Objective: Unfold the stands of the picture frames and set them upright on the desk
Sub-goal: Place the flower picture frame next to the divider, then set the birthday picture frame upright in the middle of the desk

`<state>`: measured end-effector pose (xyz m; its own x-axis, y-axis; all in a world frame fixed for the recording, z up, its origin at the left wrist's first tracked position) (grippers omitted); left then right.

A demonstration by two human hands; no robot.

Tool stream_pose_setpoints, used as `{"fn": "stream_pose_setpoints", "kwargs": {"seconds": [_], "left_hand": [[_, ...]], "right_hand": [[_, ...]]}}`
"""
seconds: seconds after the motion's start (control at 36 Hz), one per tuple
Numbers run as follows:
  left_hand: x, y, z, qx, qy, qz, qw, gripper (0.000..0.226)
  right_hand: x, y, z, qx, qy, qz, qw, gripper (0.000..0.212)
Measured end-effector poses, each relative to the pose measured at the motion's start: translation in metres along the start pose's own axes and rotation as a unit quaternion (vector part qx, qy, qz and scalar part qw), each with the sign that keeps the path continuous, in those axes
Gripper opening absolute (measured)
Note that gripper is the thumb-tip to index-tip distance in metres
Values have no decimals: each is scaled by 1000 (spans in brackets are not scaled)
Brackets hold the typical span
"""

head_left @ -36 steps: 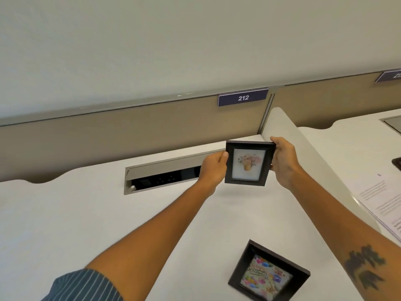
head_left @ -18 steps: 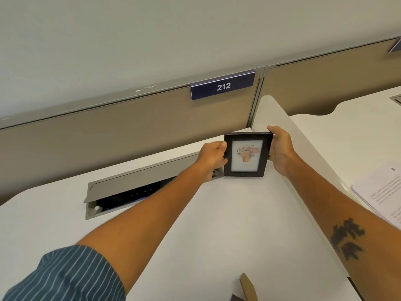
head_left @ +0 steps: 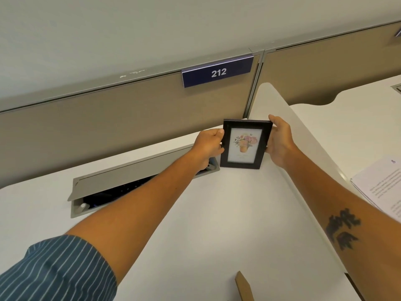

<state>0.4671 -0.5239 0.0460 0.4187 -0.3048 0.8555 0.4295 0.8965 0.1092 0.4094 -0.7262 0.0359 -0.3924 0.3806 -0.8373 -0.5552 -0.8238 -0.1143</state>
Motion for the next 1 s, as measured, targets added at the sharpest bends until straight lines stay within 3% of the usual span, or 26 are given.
{"fn": "stream_pose_setpoints", "kwargs": {"seconds": [0.33, 0.44, 0.64, 0.75, 1.0], "left_hand": [[-23, 15, 42, 33, -19, -59, 998, 49], [-54, 18, 84, 21, -32, -57, 998, 46], [-137, 24, 175, -17, 19, -33, 999, 38], [-179, 20, 226, -37, 52, -12, 998, 27], [-214, 4, 302, -41, 80, 14, 996, 38]], "right_hand": [[13, 12, 27, 26, 23, 85, 996, 86], [30, 27, 52, 29, 45, 107, 993, 81], [83, 59, 133, -11, 80, 140, 987, 83], [126, 76, 180, -45, 53, 143, 987, 78], [205, 103, 271, -66, -56, 48, 995, 78]]}}
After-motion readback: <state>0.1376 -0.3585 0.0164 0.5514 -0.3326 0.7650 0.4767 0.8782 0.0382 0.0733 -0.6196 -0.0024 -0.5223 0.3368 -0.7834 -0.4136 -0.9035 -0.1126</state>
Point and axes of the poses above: each hand's wrist, its own z-axis away from the middle knuckle, its own y-axis out of the back of the hand, x = y × z, the point moved 7 cm from there along -z, towards the middle knuckle, and after that the axes turned 3 degrees about -z, right-handed, at the moved point
